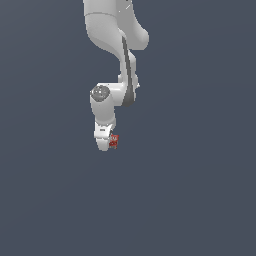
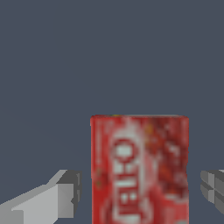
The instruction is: Pick up the object and move it to a goal position.
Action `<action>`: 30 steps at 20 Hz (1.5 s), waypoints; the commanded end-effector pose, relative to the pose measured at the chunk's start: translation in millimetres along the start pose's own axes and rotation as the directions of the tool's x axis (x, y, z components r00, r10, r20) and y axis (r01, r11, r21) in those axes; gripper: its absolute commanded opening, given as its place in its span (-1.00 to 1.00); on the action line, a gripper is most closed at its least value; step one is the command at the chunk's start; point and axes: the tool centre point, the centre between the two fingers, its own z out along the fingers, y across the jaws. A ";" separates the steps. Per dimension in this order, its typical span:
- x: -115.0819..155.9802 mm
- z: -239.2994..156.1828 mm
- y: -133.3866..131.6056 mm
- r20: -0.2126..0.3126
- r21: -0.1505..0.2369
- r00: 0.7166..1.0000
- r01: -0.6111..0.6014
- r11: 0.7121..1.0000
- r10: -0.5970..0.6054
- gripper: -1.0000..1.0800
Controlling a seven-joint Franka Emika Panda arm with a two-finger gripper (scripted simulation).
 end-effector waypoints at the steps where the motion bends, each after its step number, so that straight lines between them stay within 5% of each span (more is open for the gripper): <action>1: 0.1 12.4 -0.6 0.000 0.001 1.000 0.001 1.000 -0.001 0.92; 8: -0.2 27.1 -0.3 0.000 0.001 1.000 0.002 1.000 -0.002 0.92; 9: -0.2 27.1 -0.3 0.000 0.001 1.000 0.002 1.000 -0.002 -1.00; 22: 0.4 23.2 0.8 0.001 -0.001 1.000 0.003 1.000 -0.003 -1.00; 30: 7.0 -11.3 6.5 0.001 -0.001 1.000 0.004 1.000 -0.004 -1.00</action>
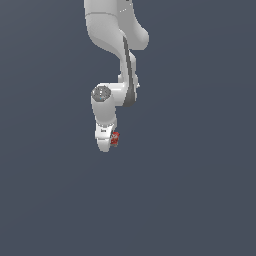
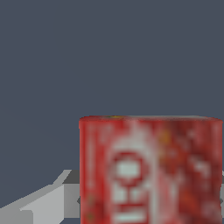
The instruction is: Pick up the object and move it to a goal position.
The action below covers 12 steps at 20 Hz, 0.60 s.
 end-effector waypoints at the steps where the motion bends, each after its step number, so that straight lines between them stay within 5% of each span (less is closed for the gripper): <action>1: 3.2 -16.1 2.9 0.000 -0.001 1.000 0.001 1.000 -0.001 -1.00; 12: 23.5 -120.0 22.1 -0.003 0.001 1.000 0.002 1.000 -0.002 -1.00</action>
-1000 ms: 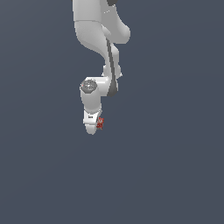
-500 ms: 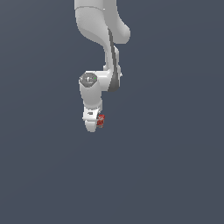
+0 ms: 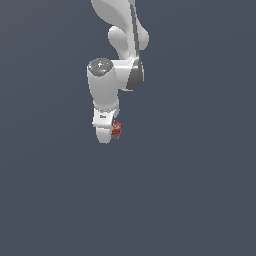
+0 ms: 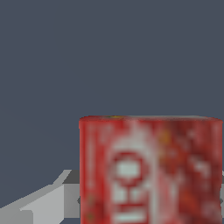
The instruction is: Pick up the object and move it to a goal position.
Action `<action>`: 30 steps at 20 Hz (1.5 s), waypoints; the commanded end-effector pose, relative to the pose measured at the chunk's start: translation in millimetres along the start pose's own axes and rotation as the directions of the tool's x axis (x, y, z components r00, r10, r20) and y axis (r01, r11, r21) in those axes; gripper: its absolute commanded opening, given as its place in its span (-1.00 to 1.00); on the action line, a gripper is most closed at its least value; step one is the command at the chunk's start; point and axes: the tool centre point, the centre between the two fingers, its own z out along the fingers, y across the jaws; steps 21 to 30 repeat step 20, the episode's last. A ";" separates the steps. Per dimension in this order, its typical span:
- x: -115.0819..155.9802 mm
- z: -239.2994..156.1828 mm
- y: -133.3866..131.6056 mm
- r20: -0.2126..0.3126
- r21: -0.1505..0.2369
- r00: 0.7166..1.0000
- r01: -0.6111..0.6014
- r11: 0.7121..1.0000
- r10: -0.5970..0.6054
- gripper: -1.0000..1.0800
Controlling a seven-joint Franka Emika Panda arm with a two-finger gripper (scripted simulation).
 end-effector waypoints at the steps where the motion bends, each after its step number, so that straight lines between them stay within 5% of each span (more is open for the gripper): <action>1: 4.6 -23.3 4.0 -0.001 0.001 1.000 0.000 1.000 0.000 -1.00; 12: 14.3 -81.3 17.7 -0.001 0.001 1.000 -0.002 1.000 0.002 -1.00; 30: 14.0 -83.4 19.6 0.001 0.001 1.000 -0.003 1.000 0.003 -1.00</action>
